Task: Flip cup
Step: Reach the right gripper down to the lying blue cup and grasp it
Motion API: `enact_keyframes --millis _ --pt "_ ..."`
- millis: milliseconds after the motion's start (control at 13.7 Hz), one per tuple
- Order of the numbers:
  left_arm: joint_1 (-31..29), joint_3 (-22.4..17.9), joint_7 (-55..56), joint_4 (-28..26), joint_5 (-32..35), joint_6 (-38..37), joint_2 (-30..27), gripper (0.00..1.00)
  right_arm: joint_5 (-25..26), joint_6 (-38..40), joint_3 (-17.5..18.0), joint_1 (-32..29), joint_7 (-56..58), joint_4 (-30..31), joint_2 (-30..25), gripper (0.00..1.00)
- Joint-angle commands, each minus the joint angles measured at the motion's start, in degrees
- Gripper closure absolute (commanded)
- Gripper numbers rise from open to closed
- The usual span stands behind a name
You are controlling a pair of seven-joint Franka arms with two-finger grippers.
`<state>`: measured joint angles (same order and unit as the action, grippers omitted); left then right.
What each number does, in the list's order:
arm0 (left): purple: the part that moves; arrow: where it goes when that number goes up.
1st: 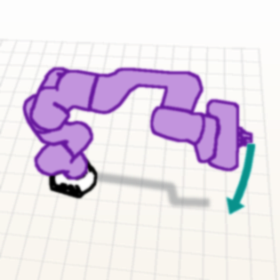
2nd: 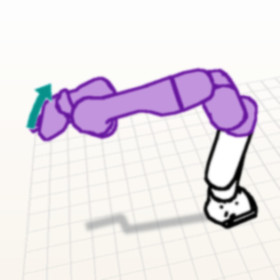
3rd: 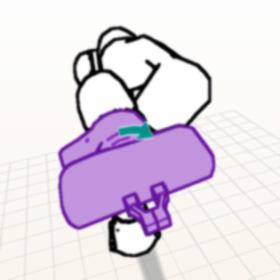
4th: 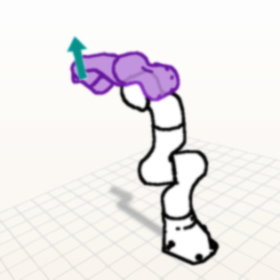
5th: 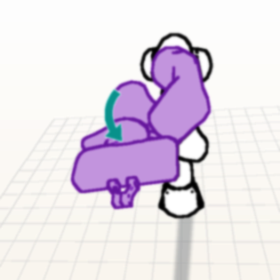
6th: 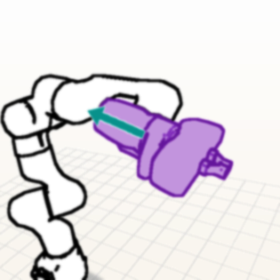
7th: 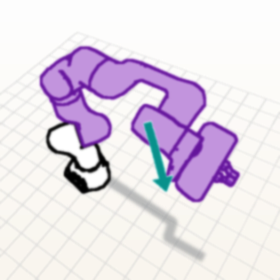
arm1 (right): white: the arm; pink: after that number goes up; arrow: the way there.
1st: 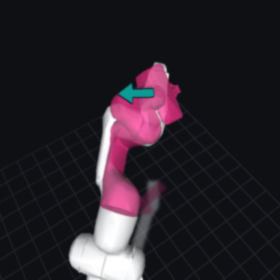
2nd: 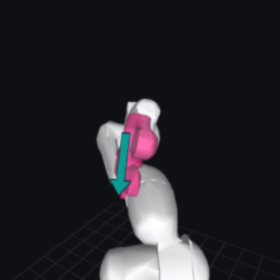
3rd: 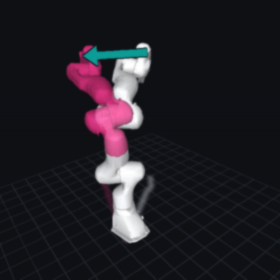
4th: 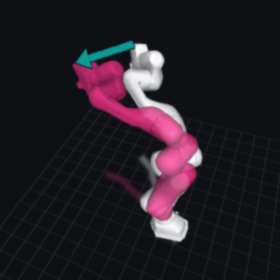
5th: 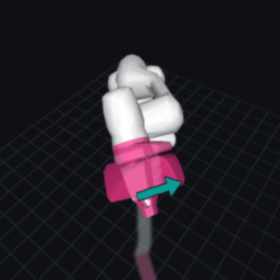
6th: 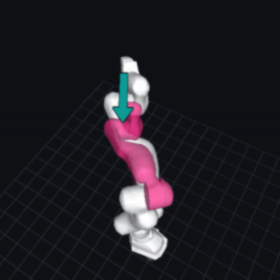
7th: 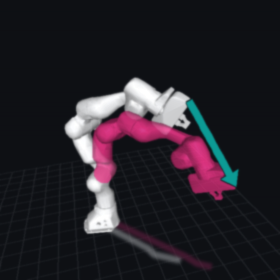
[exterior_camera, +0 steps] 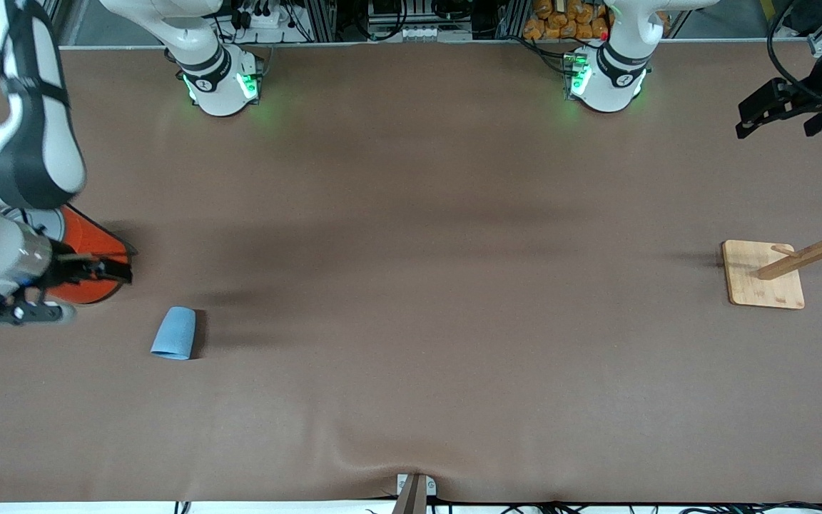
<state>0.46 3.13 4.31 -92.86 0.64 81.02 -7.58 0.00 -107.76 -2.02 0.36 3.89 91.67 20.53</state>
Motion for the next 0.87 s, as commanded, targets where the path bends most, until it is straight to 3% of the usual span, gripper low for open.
enact_keyframes --millis 0,583,802 --pt "-0.37 0.3 -0.89 0.66 -0.55 0.28 0.55 0.0 -0.17 -7.26 0.26 0.96 1.47 -1.49 5.99 0.0" --pt "-0.55 0.3 -0.97 0.67 -0.55 0.55 0.55 0.0 0.27 -20.71 0.17 0.26 4.63 -1.49 17.42 0.0" --pt "-0.72 0.22 -1.06 0.75 -0.64 -0.33 -0.15 0.0 -0.09 -22.4 0.17 -0.27 5.08 -1.32 19.54 0.0"
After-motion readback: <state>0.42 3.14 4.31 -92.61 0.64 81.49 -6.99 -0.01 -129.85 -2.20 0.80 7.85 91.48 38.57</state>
